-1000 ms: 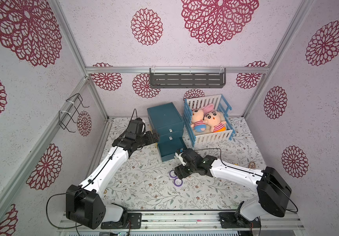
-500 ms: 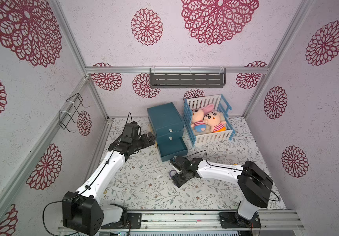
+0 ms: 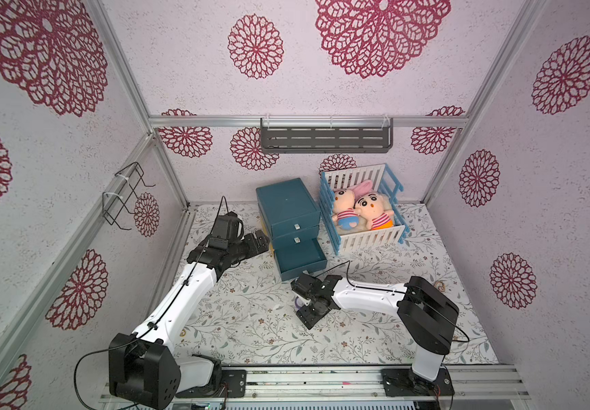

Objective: Place the transparent tape into the drawer according to color
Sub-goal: Pick up the tape at the center of the board.

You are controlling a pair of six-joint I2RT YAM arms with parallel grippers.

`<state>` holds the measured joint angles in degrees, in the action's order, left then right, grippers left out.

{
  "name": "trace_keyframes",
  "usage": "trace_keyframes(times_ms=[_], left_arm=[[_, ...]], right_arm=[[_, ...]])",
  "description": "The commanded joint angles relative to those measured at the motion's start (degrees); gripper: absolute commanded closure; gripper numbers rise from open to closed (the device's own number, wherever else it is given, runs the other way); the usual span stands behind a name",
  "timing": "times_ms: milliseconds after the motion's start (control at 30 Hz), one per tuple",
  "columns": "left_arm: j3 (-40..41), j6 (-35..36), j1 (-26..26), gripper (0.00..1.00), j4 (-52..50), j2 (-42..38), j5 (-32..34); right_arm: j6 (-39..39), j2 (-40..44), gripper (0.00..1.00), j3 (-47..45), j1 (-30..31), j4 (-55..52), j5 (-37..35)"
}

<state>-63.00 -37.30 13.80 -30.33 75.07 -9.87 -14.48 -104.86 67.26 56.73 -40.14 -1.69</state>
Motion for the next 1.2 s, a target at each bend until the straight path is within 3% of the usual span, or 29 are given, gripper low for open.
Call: trace_keyframes(times_ms=[0,500,1167], left_arm=[[0.38,0.83,-0.71,0.03,1.42,-1.32,-0.59],[-0.25,1.02,-1.06,0.03,1.24,-1.39,-0.98],[-1.16,0.83,-1.06,0.03,0.98,-0.46,-1.65]], right_arm=[[1.17,-0.78,0.23,1.55,0.56,-1.47,-1.71],[1.12,1.35,0.23,3.13,0.74,-2.39,-2.62],[1.89,4.58,0.32,-0.15,-3.95,-0.74,-2.79]])
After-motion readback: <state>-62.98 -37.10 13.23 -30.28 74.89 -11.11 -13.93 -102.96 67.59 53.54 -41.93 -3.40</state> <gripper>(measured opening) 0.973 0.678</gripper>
